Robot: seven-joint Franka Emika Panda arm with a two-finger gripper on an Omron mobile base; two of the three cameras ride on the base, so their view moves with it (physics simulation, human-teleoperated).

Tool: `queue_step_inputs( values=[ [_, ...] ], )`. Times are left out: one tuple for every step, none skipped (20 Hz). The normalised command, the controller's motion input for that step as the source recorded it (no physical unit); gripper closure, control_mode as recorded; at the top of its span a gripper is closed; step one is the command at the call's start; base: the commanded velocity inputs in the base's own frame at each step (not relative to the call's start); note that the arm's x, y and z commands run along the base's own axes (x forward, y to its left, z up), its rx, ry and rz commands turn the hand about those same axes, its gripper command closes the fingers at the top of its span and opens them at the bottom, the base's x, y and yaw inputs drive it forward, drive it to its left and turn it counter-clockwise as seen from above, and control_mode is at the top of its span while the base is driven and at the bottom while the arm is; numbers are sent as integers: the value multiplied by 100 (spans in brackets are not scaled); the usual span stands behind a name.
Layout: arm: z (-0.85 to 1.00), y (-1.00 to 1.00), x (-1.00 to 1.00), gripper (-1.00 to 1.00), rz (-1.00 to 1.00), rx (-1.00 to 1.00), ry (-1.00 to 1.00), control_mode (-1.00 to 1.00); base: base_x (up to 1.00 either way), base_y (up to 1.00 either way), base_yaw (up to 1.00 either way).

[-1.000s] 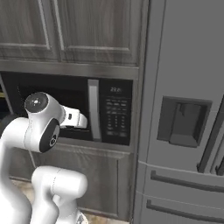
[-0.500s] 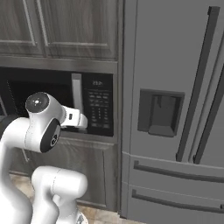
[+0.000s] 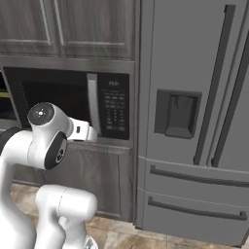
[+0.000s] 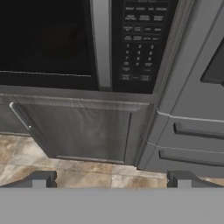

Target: The microwave is finished heating the chicken drumstick and squash. Take the bowl containing the food and place it on the dining counter.

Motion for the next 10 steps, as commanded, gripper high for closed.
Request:
queue_step_inputs(
  values=[
    [0,0,0,-100,0,0,0,100,-43,0,0],
    [0,0,0,-100,0,0,0,100,-38,0,0],
    [0,0,0,-100,0,0,0,100,-32,0,0],
    [0,0,0,-100,0,0,0,100,-29,0,0],
    [0,0,0,-100,0,0,0,100,-22,6,0],
    [0,0,0,-100,0,0,0,100,-14,16,0],
    [0,0,0,-100,0,0,0,100,-11,19,0],
    [0,0,0,-100,0,0,0,100,-7,21,0],
    [0,0,0,-100,0,0,0,100,0,24,0],
    [0,0,0,-100,0,0,0,100,0,23,0]
  ],
)
